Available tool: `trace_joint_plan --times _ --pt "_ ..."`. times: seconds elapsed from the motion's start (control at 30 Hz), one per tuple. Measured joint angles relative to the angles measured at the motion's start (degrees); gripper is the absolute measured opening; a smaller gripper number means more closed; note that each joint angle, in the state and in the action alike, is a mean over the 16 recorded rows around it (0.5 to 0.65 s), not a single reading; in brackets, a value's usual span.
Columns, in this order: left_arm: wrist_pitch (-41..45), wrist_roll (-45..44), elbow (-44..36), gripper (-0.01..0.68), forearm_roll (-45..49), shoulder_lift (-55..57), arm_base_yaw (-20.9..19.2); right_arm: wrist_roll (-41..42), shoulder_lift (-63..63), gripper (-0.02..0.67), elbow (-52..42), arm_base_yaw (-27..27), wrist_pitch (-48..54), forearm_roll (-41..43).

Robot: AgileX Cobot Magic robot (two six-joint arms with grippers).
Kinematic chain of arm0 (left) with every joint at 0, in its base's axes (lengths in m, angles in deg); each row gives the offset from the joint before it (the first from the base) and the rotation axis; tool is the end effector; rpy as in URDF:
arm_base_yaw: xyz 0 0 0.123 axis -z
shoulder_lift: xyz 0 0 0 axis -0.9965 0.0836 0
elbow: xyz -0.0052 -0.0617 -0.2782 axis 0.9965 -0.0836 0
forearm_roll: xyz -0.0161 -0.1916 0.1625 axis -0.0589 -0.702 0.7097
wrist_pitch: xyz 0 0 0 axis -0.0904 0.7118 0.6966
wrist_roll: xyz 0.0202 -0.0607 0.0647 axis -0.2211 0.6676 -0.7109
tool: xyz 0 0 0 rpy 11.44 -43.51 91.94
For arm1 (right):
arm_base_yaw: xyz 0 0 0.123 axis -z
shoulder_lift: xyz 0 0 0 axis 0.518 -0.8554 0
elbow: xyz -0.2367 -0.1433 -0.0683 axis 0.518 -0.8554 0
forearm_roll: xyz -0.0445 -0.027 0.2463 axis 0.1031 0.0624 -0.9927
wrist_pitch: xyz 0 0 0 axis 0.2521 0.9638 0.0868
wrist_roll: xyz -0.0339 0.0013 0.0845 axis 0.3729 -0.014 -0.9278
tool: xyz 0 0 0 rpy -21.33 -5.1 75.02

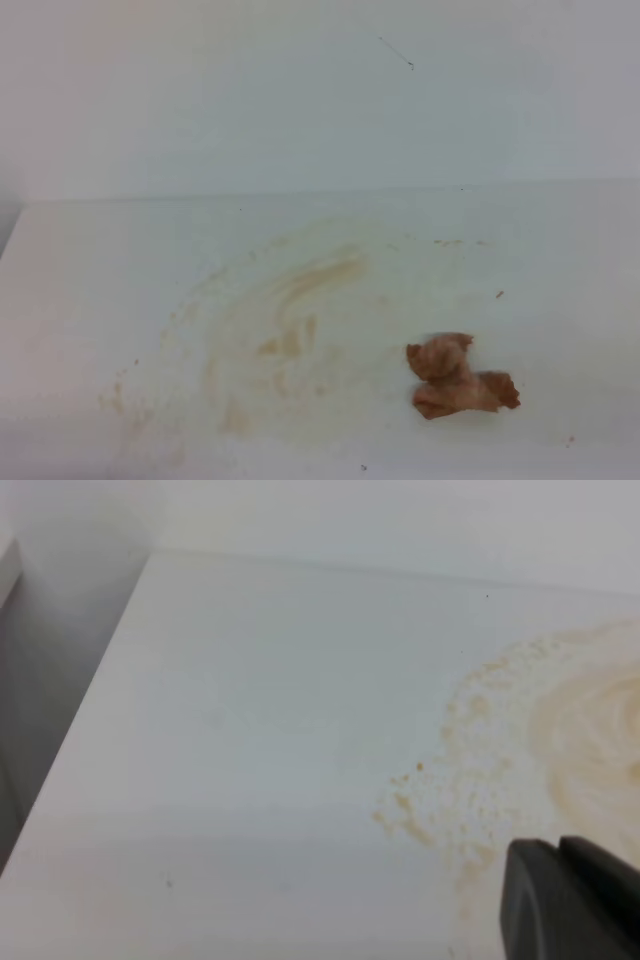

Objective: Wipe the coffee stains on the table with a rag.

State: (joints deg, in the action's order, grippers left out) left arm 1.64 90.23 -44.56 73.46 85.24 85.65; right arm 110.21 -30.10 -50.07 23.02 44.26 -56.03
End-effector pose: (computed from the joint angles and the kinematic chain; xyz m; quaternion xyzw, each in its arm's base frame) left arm 0.0542 -0.0042 0.1852 -0.0632 0.7784 -0.0823 0.6192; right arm 0.0478 0.0143 0.2793 -0.1581 0.7528 0.0113 0.6389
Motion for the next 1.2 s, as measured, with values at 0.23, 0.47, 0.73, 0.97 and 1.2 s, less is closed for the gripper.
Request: trace_joint_plan --times 0.23,0.47,0.73,0.97,1.2 --pt "0.00 0.00 0.00 -0.003 0.00 0.00 0.00 -0.04 4.78 0.218 -4.04 3.40 2.03 -0.42" --pt "0.00 0.00 0.00 -0.003 0.00 0.00 0.00 -0.13 6.20 0.202 -9.94 5.15 -3.23 -0.81" --pt "0.00 0.00 0.00 -0.003 0.00 0.00 0.00 -0.37 8.33 0.102 -16.48 8.01 -7.51 -0.84" --pt "0.00 0.00 0.00 -0.003 0.00 0.00 0.00 -0.42 9.81 0.015 -20.27 9.95 -8.99 0.18" --pt "0.00 0.00 0.00 -0.003 0.00 0.00 0.00 -0.43 9.78 -0.003 -22.03 11.02 -9.85 1.93"
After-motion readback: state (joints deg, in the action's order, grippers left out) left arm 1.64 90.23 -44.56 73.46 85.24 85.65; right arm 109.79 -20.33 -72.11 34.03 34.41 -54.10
